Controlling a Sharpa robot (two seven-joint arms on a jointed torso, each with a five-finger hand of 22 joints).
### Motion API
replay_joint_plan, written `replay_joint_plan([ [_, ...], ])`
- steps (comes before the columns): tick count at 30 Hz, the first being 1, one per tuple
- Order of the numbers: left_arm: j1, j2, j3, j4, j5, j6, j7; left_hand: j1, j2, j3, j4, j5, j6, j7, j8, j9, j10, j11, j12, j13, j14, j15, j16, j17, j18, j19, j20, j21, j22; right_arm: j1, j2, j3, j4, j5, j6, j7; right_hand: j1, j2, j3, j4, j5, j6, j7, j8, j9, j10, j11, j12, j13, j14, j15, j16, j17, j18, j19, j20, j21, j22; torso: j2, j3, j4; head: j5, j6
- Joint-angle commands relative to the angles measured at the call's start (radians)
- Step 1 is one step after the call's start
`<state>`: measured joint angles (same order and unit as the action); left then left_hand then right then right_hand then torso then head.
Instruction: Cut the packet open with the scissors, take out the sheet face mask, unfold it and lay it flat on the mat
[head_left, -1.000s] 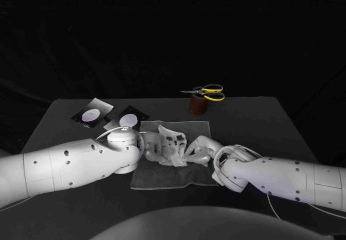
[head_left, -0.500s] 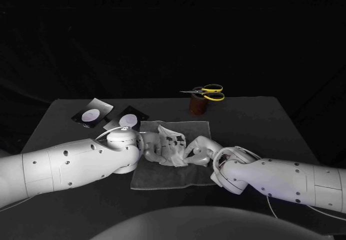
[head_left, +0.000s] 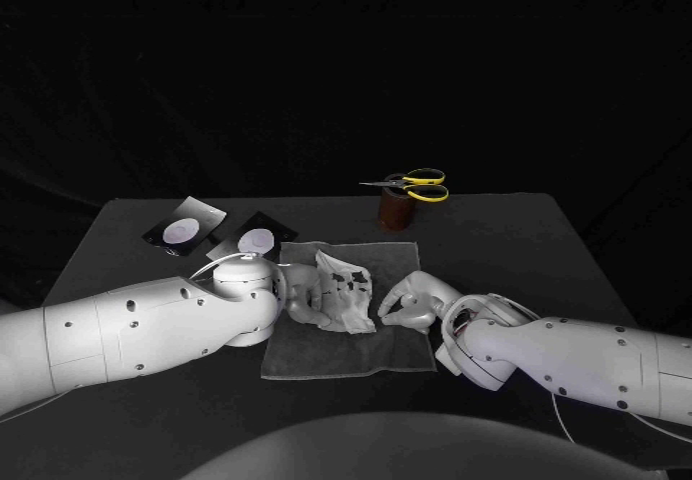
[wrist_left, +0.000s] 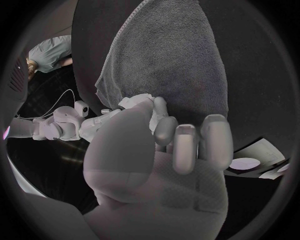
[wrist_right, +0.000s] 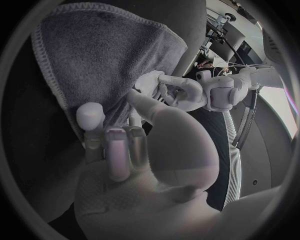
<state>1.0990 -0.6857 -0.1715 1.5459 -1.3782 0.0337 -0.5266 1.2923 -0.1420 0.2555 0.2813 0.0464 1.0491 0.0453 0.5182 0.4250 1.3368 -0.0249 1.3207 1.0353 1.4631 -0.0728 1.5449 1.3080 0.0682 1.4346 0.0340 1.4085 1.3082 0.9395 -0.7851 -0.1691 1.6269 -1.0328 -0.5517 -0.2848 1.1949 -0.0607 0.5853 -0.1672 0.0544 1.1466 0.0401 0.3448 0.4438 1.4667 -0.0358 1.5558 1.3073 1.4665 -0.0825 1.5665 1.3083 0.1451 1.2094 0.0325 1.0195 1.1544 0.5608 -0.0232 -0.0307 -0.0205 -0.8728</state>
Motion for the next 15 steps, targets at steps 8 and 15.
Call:
replay_joint_plan([
  [8, -0.019, -0.008, -0.018, -0.012, 0.014, 0.113, -0.044, 0.010, 0.002, -0.002, 0.003, 0.003, -0.007, 0.003, -0.003, -0.032, 0.005, 0.002, 0.001, -0.001, 0.076, -0.007, 0.005, 0.126, -0.011, 0.002, -0.006, 0.003, 0.049, 0.010, -0.018, 0.003, 0.017, 0.025, 0.051, 0.002, -0.071, -0.036, -0.019, 0.013, -0.006, -0.064, 0.017, -0.033, 0.030, 0.087, 0.016, -0.044, 0.208, 0.097, 0.005, -0.007, 0.237, -0.004, -0.020, 0.002, -0.033, -0.020, 0.001, -0.0007, 0.0005, 0.001, 0.000],
  [15, -0.019, -0.008, -0.018, -0.011, 0.020, 0.115, -0.045, 0.010, 0.002, -0.002, 0.003, 0.003, -0.007, 0.003, -0.003, -0.032, 0.005, 0.002, 0.001, -0.001, 0.076, -0.007, 0.005, 0.126, -0.011, 0.002, -0.006, 0.003, 0.049, 0.012, -0.013, 0.003, 0.033, -0.049, 0.093, 0.017, -0.166, -0.101, -0.162, 0.079, -0.001, -0.183, 0.081, -0.138, -0.012, 0.095, 0.073, -0.017, 0.235, 0.104, 0.055, 0.004, 0.263, -0.012, -0.007, 0.043, -0.016, -0.003, 0.000, -0.0012, 0.0011, -0.001, 0.000],
])
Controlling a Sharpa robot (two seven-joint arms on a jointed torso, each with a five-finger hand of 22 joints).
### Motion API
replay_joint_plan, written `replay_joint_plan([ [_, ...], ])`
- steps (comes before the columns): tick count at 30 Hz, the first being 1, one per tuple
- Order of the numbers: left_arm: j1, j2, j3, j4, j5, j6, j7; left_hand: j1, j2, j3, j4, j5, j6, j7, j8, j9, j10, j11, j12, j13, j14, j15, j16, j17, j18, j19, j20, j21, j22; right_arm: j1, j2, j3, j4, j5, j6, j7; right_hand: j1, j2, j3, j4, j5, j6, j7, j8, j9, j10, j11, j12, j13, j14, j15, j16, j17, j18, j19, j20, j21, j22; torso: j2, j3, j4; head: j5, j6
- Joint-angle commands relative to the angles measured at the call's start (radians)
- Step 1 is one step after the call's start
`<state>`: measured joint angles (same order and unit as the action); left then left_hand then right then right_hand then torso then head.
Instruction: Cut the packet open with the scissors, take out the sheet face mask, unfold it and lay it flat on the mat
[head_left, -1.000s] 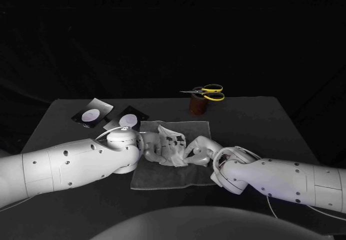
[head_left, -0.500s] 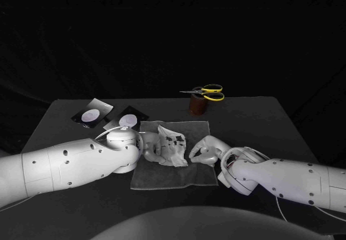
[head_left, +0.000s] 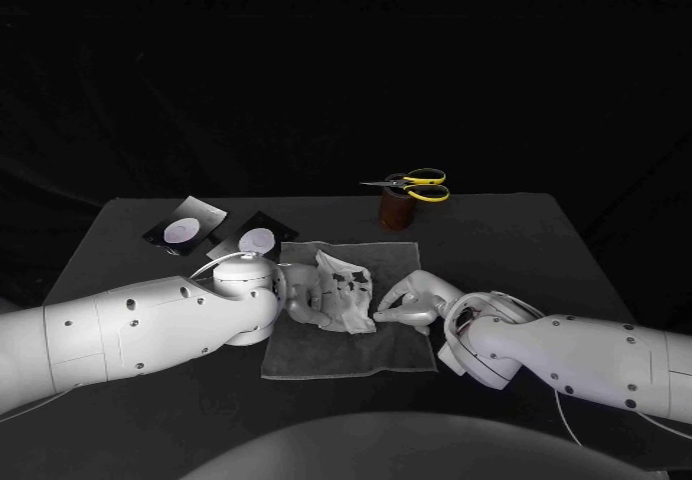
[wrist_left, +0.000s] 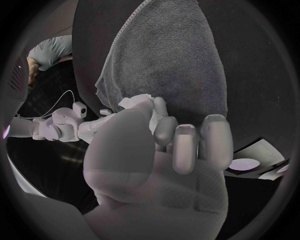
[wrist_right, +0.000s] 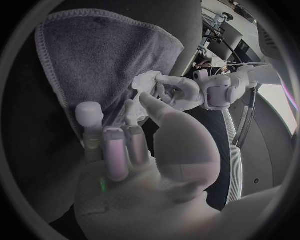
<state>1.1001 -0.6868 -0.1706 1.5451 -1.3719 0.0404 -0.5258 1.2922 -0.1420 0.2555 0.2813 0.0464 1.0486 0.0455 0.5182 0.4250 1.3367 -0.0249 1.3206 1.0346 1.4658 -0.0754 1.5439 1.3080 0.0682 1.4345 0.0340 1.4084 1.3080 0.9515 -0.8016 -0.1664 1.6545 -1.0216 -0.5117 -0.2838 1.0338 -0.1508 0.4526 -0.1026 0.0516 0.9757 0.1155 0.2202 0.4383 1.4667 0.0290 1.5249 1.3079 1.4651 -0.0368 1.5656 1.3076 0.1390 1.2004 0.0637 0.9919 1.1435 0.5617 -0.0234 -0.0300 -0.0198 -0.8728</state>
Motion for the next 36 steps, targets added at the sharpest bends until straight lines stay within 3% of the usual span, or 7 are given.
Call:
replay_joint_plan([
  [1, -0.020, -0.007, -0.019, -0.010, 0.014, 0.109, -0.045, 0.010, 0.002, -0.002, 0.003, 0.003, -0.006, 0.003, -0.003, -0.032, 0.005, 0.002, 0.001, 0.000, 0.073, -0.005, 0.006, 0.126, -0.011, 0.002, -0.006, 0.003, 0.050, -0.001, 0.005, 0.000, 0.005, -0.076, 0.054, 0.016, -0.004, -0.012, -0.042, 0.020, 0.002, -0.019, 0.008, -0.021, -0.009, 0.096, 0.010, 0.018, 0.237, 0.106, 0.011, 0.005, 0.263, -0.005, 0.005, 0.015, 0.015, 0.011, -0.001, -0.0014, 0.0006, -0.002, 0.000],
  [17, -0.020, -0.009, -0.019, -0.007, 0.019, 0.112, -0.046, 0.010, 0.002, -0.002, 0.004, 0.003, -0.008, 0.003, -0.002, -0.033, 0.005, 0.002, 0.001, -0.001, 0.073, -0.005, 0.006, 0.126, -0.011, 0.002, -0.007, 0.003, 0.049, -0.019, 0.053, -0.004, -0.039, -0.193, 0.001, 0.029, 0.054, 0.023, -0.074, 0.023, -0.001, 0.003, 0.010, -0.033, -0.020, 0.104, 0.013, 0.046, 0.263, 0.106, 0.015, 0.005, 0.263, -0.006, 0.019, 0.023, 0.037, 0.031, 0.001, -0.0002, 0.0007, 0.005, 0.000],
  [27, -0.020, -0.010, -0.019, -0.006, 0.021, 0.114, -0.046, 0.010, 0.002, -0.002, 0.004, 0.003, -0.008, 0.003, -0.002, -0.033, 0.005, 0.002, 0.001, -0.001, 0.073, -0.005, 0.006, 0.126, -0.011, 0.002, -0.007, 0.003, 0.049, -0.023, 0.077, -0.004, -0.069, -0.196, 0.008, 0.036, 0.076, 0.043, -0.074, 0.020, -0.002, 0.024, 0.006, -0.033, -0.024, 0.104, 0.010, 0.046, 0.263, 0.106, 0.014, 0.005, 0.263, -0.006, 0.020, 0.023, 0.040, 0.034, 0.001, 0.0006, 0.0012, 0.007, 0.000],
  [36, -0.020, -0.011, -0.019, -0.002, 0.024, 0.117, -0.047, 0.010, 0.002, -0.002, 0.004, 0.003, -0.008, 0.003, -0.002, -0.033, 0.005, 0.002, 0.001, -0.001, 0.073, -0.005, 0.006, 0.126, -0.011, 0.002, -0.007, 0.003, 0.049, -0.029, 0.094, -0.004, -0.085, -0.187, 0.023, 0.046, 0.089, 0.067, -0.071, 0.022, -0.003, 0.066, -0.007, -0.027, -0.027, 0.104, 0.000, 0.046, 0.263, 0.106, 0.006, 0.005, 0.263, -0.007, 0.023, 0.017, 0.045, 0.040, 0.002, -0.0005, 0.0010, 0.010, 0.000],
])
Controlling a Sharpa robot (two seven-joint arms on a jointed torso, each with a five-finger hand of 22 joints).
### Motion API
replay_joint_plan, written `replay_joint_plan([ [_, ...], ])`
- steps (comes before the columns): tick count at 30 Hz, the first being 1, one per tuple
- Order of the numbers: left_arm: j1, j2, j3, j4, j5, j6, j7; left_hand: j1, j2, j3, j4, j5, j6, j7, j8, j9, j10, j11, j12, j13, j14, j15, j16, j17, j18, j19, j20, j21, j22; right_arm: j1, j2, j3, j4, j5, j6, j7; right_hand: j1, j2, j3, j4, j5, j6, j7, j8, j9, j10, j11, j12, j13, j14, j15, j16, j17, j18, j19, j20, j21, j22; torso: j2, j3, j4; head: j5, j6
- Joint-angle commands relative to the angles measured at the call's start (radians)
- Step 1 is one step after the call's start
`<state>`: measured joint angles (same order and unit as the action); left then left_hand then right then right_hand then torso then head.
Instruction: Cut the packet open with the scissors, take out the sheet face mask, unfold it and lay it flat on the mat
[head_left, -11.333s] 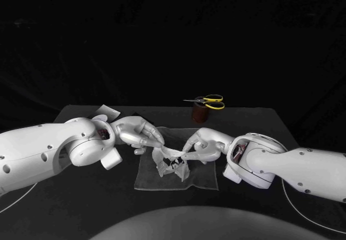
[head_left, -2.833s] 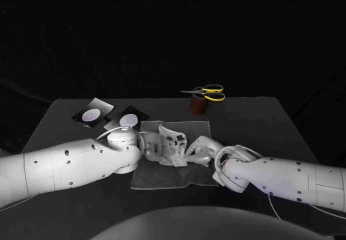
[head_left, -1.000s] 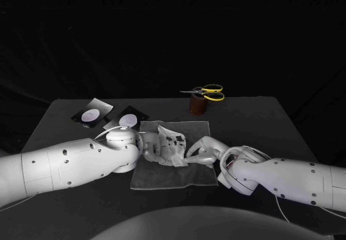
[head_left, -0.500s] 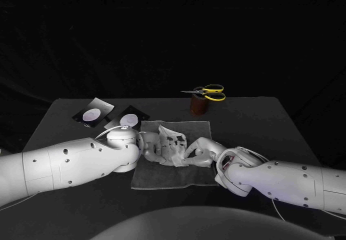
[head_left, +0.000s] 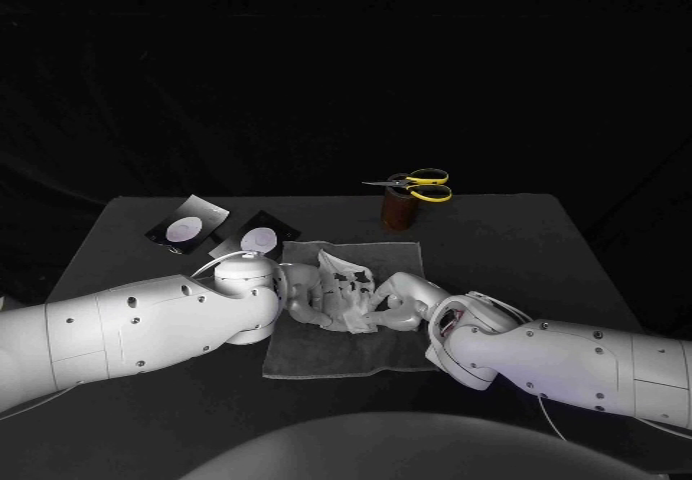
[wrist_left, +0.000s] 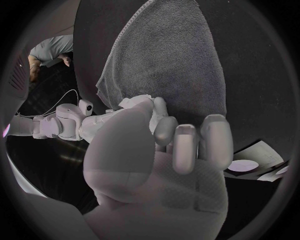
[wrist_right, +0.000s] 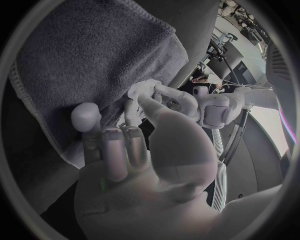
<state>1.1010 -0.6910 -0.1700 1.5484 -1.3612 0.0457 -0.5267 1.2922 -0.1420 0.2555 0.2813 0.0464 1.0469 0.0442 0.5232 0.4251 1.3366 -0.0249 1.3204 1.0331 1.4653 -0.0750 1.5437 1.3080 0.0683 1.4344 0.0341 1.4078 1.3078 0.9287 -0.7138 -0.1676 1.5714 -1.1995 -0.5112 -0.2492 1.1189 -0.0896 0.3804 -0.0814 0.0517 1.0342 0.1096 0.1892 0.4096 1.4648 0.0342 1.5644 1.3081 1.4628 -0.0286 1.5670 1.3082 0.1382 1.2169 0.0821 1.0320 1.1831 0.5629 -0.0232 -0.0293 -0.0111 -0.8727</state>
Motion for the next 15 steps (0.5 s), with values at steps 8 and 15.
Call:
replay_joint_plan([
  [8, -0.020, -0.008, -0.019, -0.004, 0.015, 0.114, -0.046, 0.010, 0.002, -0.002, 0.004, 0.003, -0.006, 0.004, -0.007, -0.033, 0.005, 0.002, 0.001, 0.001, 0.074, -0.005, 0.007, 0.126, -0.011, 0.002, -0.007, 0.003, 0.049, -0.011, 0.013, -0.003, -0.007, -0.010, 0.035, 0.007, 0.007, 0.005, -0.002, 0.000, -0.003, 0.024, -0.008, 0.006, 0.001, 0.106, -0.011, 0.006, 0.263, 0.108, -0.007, 0.004, 0.263, -0.006, 0.007, -0.005, 0.007, 0.002, -0.001, -0.0007, -0.0002, 0.003, 0.000],
  [15, -0.020, -0.008, -0.019, -0.003, 0.019, 0.116, -0.047, 0.011, 0.003, -0.001, 0.006, 0.003, -0.008, 0.005, -0.004, -0.034, 0.005, 0.002, 0.000, 0.002, 0.073, -0.005, 0.006, 0.126, -0.011, 0.002, -0.007, 0.004, 0.049, -0.015, 0.018, -0.003, -0.011, -0.015, 0.029, 0.001, 0.047, 0.034, 0.021, -0.019, -0.003, 0.069, -0.030, 0.018, 0.002, 0.106, -0.030, 0.006, 0.263, 0.108, -0.022, 0.004, 0.263, -0.007, 0.011, -0.017, 0.012, 0.008, -0.001, -0.0007, -0.0003, 0.004, 0.000],
])
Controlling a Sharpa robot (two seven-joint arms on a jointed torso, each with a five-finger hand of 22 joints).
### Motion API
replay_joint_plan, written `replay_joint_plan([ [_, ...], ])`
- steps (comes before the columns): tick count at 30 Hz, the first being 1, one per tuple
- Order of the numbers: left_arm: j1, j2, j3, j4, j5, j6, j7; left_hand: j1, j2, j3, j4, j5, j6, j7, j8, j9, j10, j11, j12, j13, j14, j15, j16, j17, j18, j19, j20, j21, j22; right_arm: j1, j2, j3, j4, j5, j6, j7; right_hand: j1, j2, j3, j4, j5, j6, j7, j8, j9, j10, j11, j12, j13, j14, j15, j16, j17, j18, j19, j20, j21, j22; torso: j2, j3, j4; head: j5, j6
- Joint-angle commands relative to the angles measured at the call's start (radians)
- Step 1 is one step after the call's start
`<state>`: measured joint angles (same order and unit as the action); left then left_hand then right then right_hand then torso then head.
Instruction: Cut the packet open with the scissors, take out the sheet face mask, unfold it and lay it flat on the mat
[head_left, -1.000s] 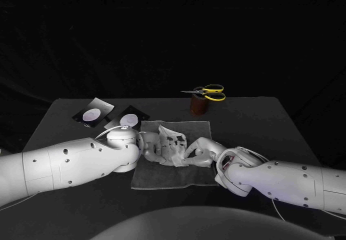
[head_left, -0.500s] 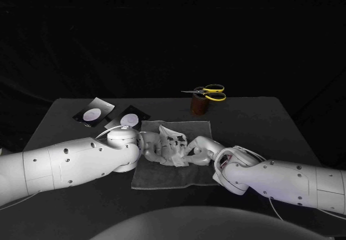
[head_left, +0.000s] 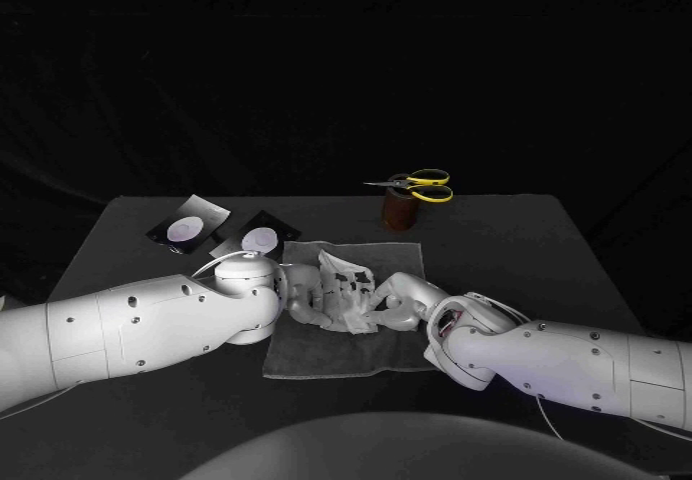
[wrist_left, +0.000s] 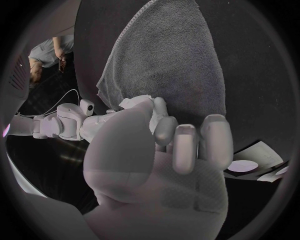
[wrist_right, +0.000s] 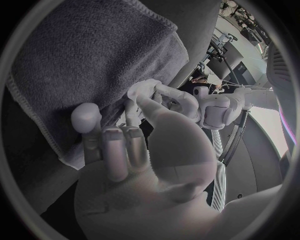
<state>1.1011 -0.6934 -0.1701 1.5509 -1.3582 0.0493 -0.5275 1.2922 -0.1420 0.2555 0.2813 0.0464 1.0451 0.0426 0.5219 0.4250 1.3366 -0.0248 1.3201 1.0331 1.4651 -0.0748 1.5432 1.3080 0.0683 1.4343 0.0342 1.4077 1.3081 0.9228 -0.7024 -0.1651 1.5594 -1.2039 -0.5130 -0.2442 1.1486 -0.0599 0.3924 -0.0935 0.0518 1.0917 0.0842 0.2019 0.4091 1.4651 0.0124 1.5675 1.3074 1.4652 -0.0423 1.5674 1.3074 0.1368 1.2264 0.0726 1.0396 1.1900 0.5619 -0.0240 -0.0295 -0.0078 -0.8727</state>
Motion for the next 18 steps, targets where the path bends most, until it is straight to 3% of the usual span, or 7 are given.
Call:
replay_joint_plan([
  [1, -0.020, -0.006, -0.019, -0.006, 0.016, 0.113, -0.046, 0.011, 0.003, -0.001, 0.006, 0.003, -0.006, 0.006, -0.003, -0.034, 0.005, 0.002, 0.000, 0.002, 0.074, -0.005, 0.007, 0.126, -0.011, 0.002, -0.007, 0.004, 0.049, -0.010, 0.006, -0.006, 0.000, -0.011, 0.028, -0.005, 0.022, 0.007, 0.012, -0.010, -0.003, 0.015, -0.006, 0.006, 0.003, 0.106, -0.010, 0.003, 0.263, 0.106, -0.009, 0.003, 0.263, -0.006, 0.002, -0.008, 0.005, 0.002, 0.000, 0.0002, -0.0002, 0.000, 0.000],
  [6, -0.020, -0.007, -0.019, -0.005, 0.018, 0.113, -0.047, 0.011, 0.003, -0.001, 0.006, 0.003, -0.006, 0.006, -0.003, -0.034, 0.005, 0.002, 0.000, 0.002, 0.074, -0.005, 0.007, 0.126, -0.011, 0.002, -0.007, 0.004, 0.049, -0.011, 0.007, -0.006, -0.002, -0.012, 0.011, -0.002, 0.071, 0.031, 0.052, -0.051, -0.003, 0.052, -0.029, 0.028, 0.014, 0.106, -0.030, 0.003, 0.263, 0.106, -0.027, 0.003, 0.263, -0.008, 0.010, -0.022, 0.015, 0.011, 0.000, 0.0002, -0.0005, 0.001, 0.000],
  [18, -0.020, -0.008, -0.019, -0.005, 0.020, 0.115, -0.048, 0.011, 0.003, -0.001, 0.006, 0.003, -0.006, 0.006, -0.003, -0.034, 0.005, 0.002, 0.000, 0.002, 0.074, -0.005, 0.007, 0.126, -0.011, 0.002, -0.007, 0.004, 0.049, -0.011, 0.001, -0.006, -0.002, 0.010, -0.054, 0.022, 0.074, 0.040, 0.089, -0.079, -0.003, 0.066, -0.028, 0.047, 0.028, 0.106, -0.031, 0.003, 0.263, 0.106, -0.030, 0.003, 0.263, -0.012, 0.019, -0.029, 0.028, 0.022, -0.001, 0.0006, -0.0006, 0.000, 0.000],
])
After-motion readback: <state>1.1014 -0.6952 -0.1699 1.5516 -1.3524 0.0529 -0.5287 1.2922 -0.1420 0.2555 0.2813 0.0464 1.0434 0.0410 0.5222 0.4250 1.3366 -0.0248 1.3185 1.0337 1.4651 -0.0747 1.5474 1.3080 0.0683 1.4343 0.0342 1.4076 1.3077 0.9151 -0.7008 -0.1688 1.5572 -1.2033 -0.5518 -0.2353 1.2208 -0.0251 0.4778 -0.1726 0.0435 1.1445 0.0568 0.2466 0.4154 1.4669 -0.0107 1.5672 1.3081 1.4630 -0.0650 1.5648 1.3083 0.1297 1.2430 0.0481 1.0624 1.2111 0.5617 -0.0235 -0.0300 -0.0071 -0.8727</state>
